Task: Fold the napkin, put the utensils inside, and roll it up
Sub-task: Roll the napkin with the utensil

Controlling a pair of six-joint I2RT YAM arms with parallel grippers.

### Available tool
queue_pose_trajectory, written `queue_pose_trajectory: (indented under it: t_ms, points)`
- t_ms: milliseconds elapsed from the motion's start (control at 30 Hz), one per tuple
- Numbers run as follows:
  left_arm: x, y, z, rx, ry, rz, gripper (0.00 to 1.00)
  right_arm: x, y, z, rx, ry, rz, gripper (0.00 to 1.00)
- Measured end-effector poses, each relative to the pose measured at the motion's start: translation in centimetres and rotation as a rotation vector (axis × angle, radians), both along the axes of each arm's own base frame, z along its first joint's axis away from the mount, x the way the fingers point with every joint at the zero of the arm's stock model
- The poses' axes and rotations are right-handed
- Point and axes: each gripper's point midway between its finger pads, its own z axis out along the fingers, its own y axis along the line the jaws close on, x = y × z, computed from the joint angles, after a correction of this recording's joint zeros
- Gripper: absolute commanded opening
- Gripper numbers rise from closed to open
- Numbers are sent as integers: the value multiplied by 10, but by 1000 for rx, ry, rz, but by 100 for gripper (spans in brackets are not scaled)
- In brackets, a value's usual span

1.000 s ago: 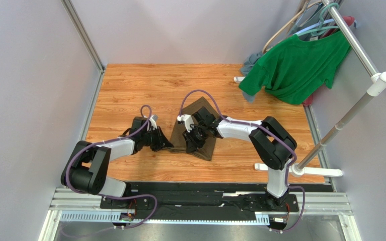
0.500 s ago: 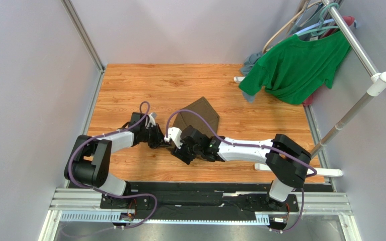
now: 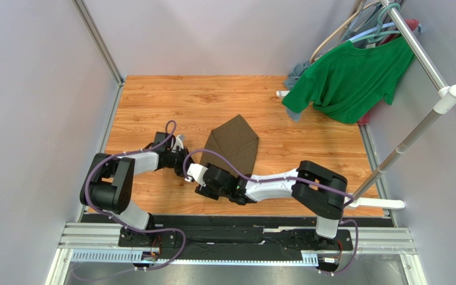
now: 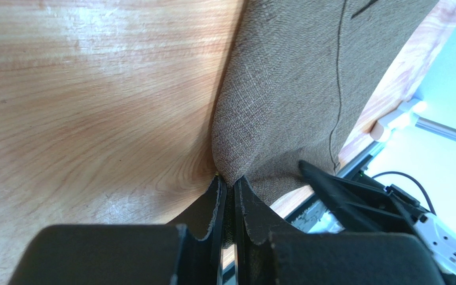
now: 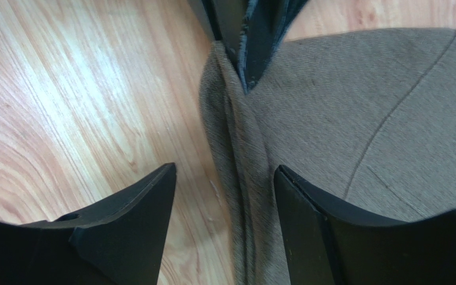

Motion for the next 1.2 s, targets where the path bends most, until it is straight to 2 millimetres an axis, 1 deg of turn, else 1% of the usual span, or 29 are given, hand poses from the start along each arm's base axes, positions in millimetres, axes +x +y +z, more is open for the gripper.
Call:
queue_pose_trajectory:
  t_ms: [33, 133, 333, 533, 733, 1033, 1100, 1167, 1200]
  points:
    - [-1, 0, -1, -5, 9, -1, 0, -1, 2, -4, -8, -5, 2, 66]
    - [-2, -1, -2, -25, 27, -3, 0, 2, 10, -2, 4, -41, 1, 65]
    - [-1, -2, 0, -74, 56, 10, 0, 11, 12, -2, -8, -112, -25, 62]
    - [0, -2, 1, -82, 55, 13, 0, 21, 2, -2, -41, -177, -92, 59]
    - [0, -1, 1, -85, 55, 19, 0, 21, -5, -3, -50, -209, -123, 56]
    - [2, 1, 2, -89, 56, 26, 0, 18, -9, -6, -72, -247, -150, 48]
    - [2, 2, 2, -89, 55, 29, 0, 18, -9, -7, -74, -252, -157, 45]
    - [3, 2, 2, -90, 55, 30, 0, 18, -8, -8, -76, -253, -162, 40]
    - [2, 2, 2, -90, 55, 30, 0, 19, -7, -9, -76, -252, -164, 35]
